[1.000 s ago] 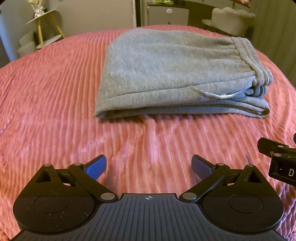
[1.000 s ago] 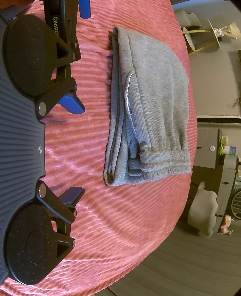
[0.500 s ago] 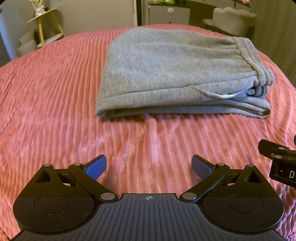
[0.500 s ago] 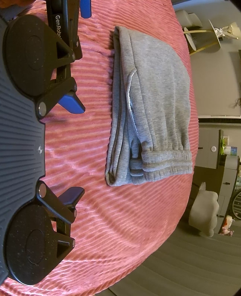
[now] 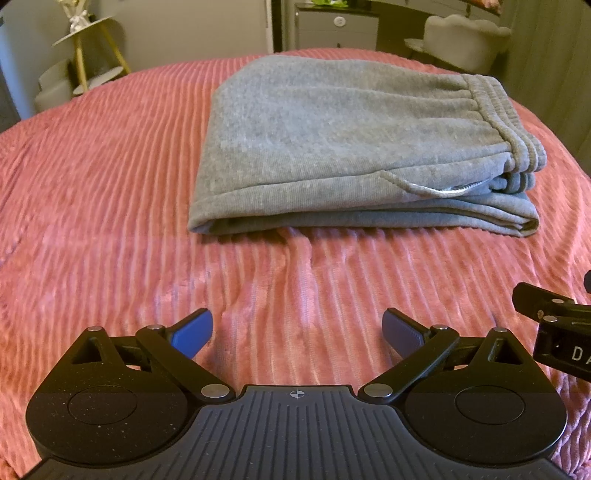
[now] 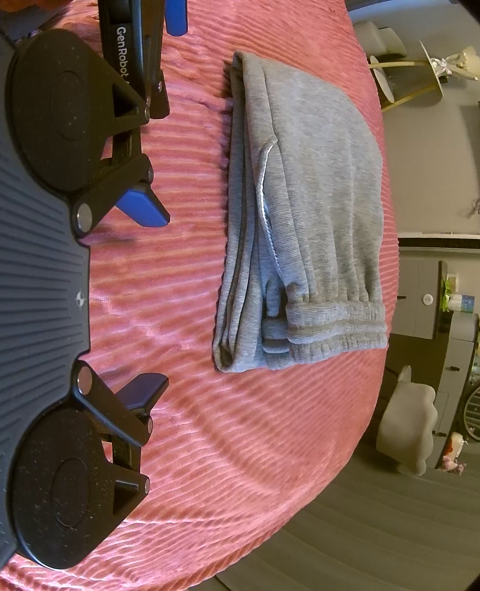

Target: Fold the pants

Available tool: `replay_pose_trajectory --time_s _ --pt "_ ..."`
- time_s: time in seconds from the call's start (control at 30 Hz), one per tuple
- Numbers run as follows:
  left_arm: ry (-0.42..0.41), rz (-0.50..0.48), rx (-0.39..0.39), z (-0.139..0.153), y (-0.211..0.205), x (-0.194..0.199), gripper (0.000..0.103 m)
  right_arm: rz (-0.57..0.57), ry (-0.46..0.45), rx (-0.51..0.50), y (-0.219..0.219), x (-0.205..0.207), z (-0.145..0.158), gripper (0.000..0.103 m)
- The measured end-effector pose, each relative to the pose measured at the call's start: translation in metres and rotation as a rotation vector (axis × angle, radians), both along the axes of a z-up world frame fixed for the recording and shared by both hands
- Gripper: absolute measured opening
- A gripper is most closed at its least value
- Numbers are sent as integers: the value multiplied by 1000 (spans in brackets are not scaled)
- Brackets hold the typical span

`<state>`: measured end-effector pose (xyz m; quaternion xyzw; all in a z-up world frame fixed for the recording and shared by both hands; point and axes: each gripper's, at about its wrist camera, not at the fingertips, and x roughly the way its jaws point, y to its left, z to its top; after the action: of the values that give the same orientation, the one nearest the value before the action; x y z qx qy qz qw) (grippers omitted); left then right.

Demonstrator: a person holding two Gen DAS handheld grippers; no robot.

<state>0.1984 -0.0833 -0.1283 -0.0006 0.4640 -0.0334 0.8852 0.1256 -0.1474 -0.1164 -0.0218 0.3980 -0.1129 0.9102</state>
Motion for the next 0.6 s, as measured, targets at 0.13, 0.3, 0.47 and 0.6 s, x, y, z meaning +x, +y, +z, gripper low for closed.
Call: replay_pose_trajectory --time_s 0.13,0.3,0.47,0.6 --pt "-2 -2 1 0 0 0 101 4 -4 0 1 0 1 87" --pt "-8 -2 2 0 -1 -1 101 9 1 -8 1 0 -1 87" --pt "-7 -3 2 0 0 -1 101 12 -2 -8 2 -1 0 86" --pt "-6 -4 3 0 0 -1 101 13 0 -6 2 -1 0 87"
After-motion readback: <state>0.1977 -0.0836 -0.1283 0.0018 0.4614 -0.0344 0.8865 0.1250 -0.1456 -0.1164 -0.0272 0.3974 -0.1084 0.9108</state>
